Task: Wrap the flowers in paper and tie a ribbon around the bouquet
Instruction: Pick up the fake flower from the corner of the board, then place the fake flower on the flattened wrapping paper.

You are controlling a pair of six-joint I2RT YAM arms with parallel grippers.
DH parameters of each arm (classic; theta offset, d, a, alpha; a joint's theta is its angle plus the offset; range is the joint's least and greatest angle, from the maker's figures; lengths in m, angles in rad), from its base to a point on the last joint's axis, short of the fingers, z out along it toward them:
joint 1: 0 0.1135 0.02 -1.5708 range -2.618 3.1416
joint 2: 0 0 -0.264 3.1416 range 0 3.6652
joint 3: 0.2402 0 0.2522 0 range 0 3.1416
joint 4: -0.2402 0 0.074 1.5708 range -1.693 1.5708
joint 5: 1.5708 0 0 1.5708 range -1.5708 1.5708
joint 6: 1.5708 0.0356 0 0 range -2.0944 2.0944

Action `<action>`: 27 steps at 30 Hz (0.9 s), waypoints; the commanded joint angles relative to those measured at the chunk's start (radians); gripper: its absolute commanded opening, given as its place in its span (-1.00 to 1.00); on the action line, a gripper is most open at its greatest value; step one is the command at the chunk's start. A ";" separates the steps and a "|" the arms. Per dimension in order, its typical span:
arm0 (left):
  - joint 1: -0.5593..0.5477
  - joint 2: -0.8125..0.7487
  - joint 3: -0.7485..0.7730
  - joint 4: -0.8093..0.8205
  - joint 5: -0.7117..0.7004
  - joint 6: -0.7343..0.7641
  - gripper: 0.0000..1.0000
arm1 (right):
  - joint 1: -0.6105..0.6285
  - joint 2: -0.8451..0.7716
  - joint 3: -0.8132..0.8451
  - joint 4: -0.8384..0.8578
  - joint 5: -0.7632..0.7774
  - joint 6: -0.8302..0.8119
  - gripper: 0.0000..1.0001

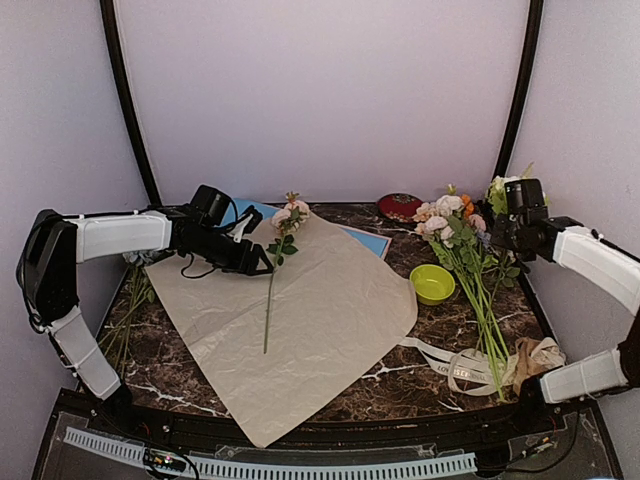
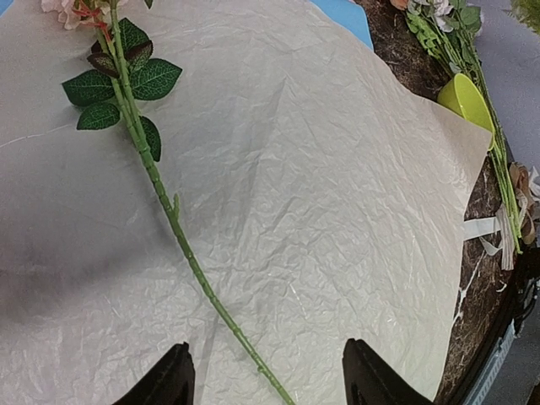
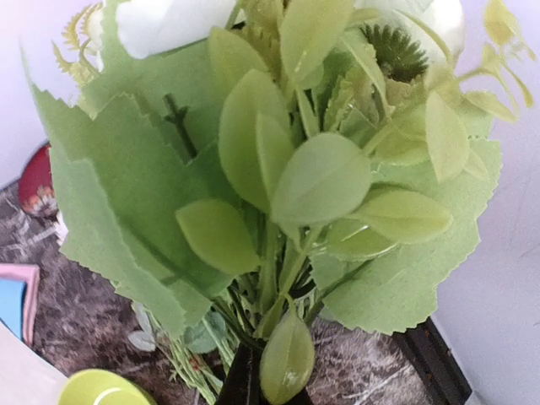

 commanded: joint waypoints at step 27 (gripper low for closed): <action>0.033 -0.050 0.002 -0.015 -0.031 0.025 0.24 | 0.692 0.819 0.467 0.774 -0.532 0.420 -1.00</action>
